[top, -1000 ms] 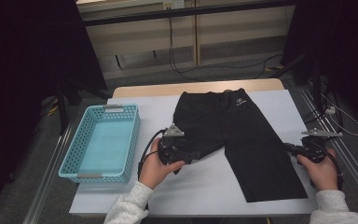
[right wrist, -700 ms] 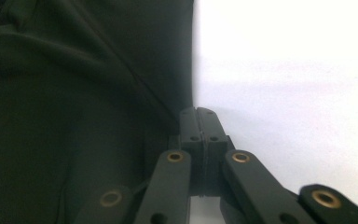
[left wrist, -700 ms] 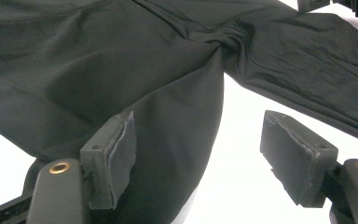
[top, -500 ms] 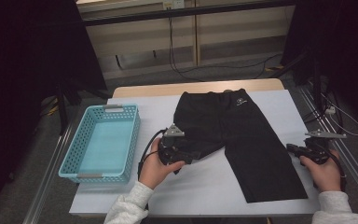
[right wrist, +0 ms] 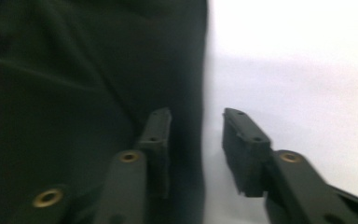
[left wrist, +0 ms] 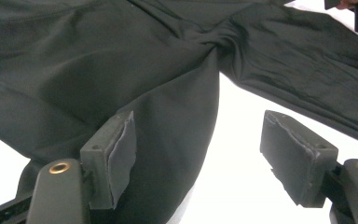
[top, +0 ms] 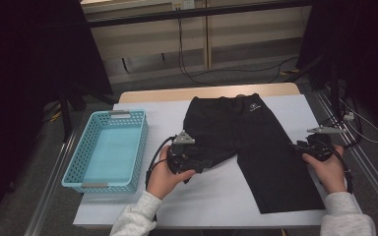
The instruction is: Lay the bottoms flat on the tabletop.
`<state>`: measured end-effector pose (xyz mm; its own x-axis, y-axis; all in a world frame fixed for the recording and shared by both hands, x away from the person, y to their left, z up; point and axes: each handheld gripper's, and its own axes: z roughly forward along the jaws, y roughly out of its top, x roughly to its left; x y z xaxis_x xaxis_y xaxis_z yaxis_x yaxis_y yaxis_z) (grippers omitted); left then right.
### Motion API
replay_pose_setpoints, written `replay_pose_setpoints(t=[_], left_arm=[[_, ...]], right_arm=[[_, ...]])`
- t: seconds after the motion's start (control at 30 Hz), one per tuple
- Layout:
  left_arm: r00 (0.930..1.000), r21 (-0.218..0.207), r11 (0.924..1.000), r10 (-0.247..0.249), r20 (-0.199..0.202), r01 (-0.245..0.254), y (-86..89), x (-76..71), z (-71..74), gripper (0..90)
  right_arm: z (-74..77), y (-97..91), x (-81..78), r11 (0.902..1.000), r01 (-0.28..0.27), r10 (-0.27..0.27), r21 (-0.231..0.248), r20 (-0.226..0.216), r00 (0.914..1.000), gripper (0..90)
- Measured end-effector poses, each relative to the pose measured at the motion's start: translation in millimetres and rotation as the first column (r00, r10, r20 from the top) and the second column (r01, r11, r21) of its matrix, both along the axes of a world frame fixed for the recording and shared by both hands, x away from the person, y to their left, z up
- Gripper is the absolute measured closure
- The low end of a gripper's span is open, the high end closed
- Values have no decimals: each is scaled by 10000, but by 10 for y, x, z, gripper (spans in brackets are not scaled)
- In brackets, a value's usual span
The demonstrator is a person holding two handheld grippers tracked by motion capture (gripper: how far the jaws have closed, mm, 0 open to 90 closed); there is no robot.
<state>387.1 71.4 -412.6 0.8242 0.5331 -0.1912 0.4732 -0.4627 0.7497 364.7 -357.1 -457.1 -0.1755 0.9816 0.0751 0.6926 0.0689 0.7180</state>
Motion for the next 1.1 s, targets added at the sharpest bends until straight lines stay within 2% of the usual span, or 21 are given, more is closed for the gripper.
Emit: replay_pose_setpoints(t=[0.03, 0.1, 0.13, 0.2, 0.23, 0.33, 0.43, 0.57, 0.8, 1.1], left_arm=[[10000, -6, 10000, 63, 10, -63, 4, -2, -7, 271], [10000, 10, 10000, 64, -16, -64, 18, 3, -11, 271], [10000, 10, 10000, 82, -35, -82, 18, 4, -14, 271], [9999, 15, 9999, 100, -48, -100, 11, 3, -27, 271], [10000, 60, 10000, 65, -75, -65, 8, 5, -31, 271], [9999, 114, 9999, 83, -114, -82, -4, 7, -64, 272], [9998, 191, 9998, 87, -170, -84, -16, 0, -86, 271], [9999, 125, 9999, 37, -148, -35, -19, -4, -70, 272], [9997, 142, 9998, 114, -201, -111, 16, 14, -84, 271], [9998, 141, 9998, 107, -159, -105, 3, 1, -82, 272]], right_arm=[[7, 7, 24, 9998, 30, -28, -205, 86, 10000, 591], [27, 17, 69, 9998, 38, -30, -209, 356, 9994, 606], [27, 28, 102, 9998, 117, -112, -180, 247, 9996, 608], [-12, 65, 163, 9996, -51, 51, -267, 8, 10000, 602], [-22, 82, 180, 9999, -27, 29, -161, 110, 9999, 618], [-24, 142, 207, 9990, -352, 356, -265, 118, 9993, 734], [-52, 96, 232, 9996, -198, 193, 203, 236, 9995, 894], [-55, 23, 234, 9959, -139, 128, 889, 125, 9998, 900], [-46, -80, 195, 9952, 87, -92, 975, 39, 10000, 900], [-43, -80, 166, 9969, 109, -115, 785, 63, 9999, 900]])
